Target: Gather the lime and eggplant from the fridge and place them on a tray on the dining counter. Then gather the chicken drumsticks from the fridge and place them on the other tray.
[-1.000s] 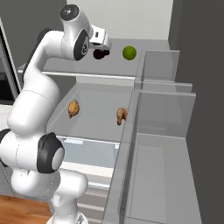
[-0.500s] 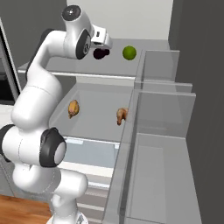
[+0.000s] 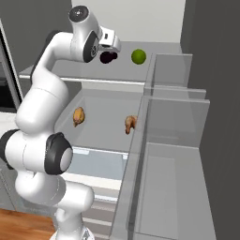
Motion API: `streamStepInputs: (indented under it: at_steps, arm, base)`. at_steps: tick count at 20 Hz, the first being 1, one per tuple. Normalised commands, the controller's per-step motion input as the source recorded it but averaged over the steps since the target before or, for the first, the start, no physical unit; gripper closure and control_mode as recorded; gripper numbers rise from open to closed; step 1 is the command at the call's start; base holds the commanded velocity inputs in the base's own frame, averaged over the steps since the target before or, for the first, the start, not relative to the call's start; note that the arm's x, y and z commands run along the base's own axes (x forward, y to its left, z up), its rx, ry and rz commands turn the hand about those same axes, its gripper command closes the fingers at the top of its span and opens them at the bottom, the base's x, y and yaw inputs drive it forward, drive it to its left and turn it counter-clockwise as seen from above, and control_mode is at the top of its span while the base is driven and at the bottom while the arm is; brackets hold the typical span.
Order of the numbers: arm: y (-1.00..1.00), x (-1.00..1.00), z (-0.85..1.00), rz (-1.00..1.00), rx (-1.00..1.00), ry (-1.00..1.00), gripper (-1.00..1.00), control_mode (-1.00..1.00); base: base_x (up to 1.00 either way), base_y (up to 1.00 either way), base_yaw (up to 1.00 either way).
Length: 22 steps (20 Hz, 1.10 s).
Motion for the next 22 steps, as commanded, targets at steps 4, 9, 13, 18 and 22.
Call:
streamStepInputs:
  at_steps: [4, 9, 13, 18, 22]
  arm:
    - [0.00, 0.06, -0.17, 0.00, 0.00, 0.00, -1.00, -1.00]
    - [0.00, 0.03, -0.24, 0.00, 0.00, 0.00, -1.00, -1.00]
    - [0.00, 0.05, -0.20, 0.00, 0.00, 0.00, -1.00, -1.00]
    - [0.00, 0.13, -0.05, 0.00, 0.00, 0.00, -1.00, -1.00]
    - [0.00, 0.14, 0.00, 0.00, 0.00, 0.00, -1.00, -1.00]
  base:
    - [0.00, 0.00, 0.00]
    - [0.00, 0.00, 0.00]
    - [0.00, 0.00, 0.00]
    - [0.00, 0.00, 0.00]
    - [0.00, 0.00, 0.00]
